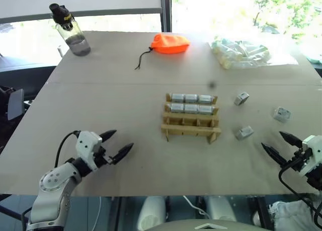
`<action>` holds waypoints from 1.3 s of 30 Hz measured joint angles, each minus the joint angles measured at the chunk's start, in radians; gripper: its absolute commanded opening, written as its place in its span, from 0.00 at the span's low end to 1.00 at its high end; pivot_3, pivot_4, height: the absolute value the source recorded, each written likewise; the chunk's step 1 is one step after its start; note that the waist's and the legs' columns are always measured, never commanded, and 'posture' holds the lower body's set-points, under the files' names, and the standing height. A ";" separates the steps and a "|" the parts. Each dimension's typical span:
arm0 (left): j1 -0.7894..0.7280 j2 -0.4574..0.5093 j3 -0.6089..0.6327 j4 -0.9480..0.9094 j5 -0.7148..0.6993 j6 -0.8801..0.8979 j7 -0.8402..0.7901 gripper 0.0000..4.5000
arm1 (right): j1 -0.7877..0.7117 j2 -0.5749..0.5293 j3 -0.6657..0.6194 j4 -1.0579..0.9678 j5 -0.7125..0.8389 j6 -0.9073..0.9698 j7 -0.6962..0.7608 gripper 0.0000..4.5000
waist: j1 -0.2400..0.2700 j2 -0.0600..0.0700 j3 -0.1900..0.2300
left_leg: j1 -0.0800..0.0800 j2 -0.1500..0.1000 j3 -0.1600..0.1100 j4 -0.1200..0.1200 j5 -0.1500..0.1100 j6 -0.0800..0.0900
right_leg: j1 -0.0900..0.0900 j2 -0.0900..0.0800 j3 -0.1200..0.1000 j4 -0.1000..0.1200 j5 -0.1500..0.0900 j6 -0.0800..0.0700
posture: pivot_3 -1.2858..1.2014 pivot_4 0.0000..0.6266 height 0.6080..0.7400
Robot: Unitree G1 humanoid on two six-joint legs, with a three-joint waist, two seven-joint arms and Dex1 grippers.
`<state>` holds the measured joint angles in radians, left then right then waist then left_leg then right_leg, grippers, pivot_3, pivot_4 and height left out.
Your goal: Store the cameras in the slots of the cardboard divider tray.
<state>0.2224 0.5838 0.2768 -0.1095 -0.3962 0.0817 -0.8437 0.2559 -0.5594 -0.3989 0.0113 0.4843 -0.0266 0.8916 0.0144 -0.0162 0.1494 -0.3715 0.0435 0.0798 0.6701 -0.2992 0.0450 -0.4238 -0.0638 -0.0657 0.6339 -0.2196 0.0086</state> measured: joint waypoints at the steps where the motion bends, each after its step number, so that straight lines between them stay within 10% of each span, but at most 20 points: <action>1: 0.000 0.000 0.000 0.000 0.000 0.000 0.000 1.00 | 0.000 0.000 0.000 0.000 0.000 0.000 0.000 0.99 | 0.000 0.000 0.000 | 0.000 0.000 0.000 0.000 0.000 0.000 | 0.000 0.000 0.000 0.000 0.000 0.000 | 0.52 0.24 0.89; 18: 0.019 -0.007 0.002 0.014 0.001 -0.022 -0.010 1.00 | -0.039 -0.005 0.000 0.027 -0.033 -0.022 -0.034 0.99 | 0.000 0.000 0.000 | 0.001 0.000 0.001 0.000 0.000 0.000 | 0.000 0.001 0.000 0.001 0.000 0.000 | 0.52 0.24 0.89; 28: -0.064 0.009 0.006 0.050 -0.046 0.002 -0.064 1.00 | -0.162 0.109 -0.030 0.043 -0.072 0.041 -0.361 0.99 | 0.000 0.000 0.000 | 0.002 0.000 0.001 0.002 0.000 0.000 | 0.000 0.001 0.000 0.005 0.000 -0.001 | 0.52 0.24 0.89; 39: -0.343 0.317 0.014 -0.059 -0.244 0.153 -0.366 1.00 | -0.437 0.228 -0.012 0.183 -0.160 0.139 -0.708 0.99 | -0.010 0.000 0.001 | -0.007 -0.002 0.000 0.006 0.003 -0.005 | -0.006 0.003 0.000 0.007 0.003 0.001 | 0.52 0.24 0.89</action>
<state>-0.1204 0.9009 0.2910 -0.1685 -0.6399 0.2346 -1.2098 -0.1808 -0.3319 -0.4112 0.1944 0.3248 0.1126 0.1838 0.0048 -0.0161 0.1505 -0.3781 0.0416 0.0793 0.6762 -0.2959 0.0397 -0.4302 -0.0607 -0.0653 0.6413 -0.2162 0.0099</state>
